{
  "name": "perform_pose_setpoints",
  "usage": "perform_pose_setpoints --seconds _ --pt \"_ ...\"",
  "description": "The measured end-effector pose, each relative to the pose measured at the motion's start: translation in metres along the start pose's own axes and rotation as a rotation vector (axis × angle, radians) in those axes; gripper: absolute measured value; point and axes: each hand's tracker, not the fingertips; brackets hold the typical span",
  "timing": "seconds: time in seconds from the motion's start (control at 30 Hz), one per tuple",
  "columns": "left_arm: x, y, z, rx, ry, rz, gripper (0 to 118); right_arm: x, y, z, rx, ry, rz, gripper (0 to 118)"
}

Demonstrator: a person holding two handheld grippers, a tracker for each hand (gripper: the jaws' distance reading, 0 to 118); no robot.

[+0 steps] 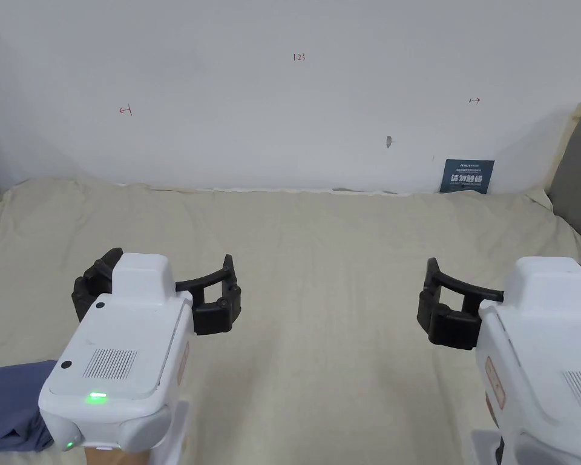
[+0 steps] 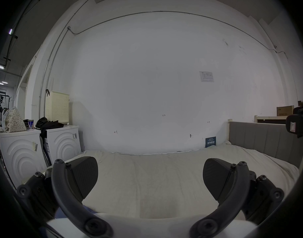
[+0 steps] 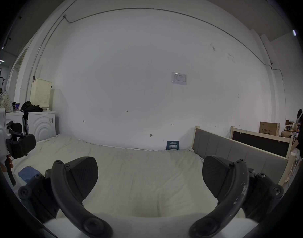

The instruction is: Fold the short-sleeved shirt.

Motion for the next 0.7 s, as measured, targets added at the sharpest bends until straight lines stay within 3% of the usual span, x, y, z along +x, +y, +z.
perform_pose_setpoints --seconds 0.7 --pt "-0.0016 0.0015 0.0008 0.002 0.001 -0.002 118 -0.0006 -0.0001 0.0017 -0.005 0.000 0.004 118"
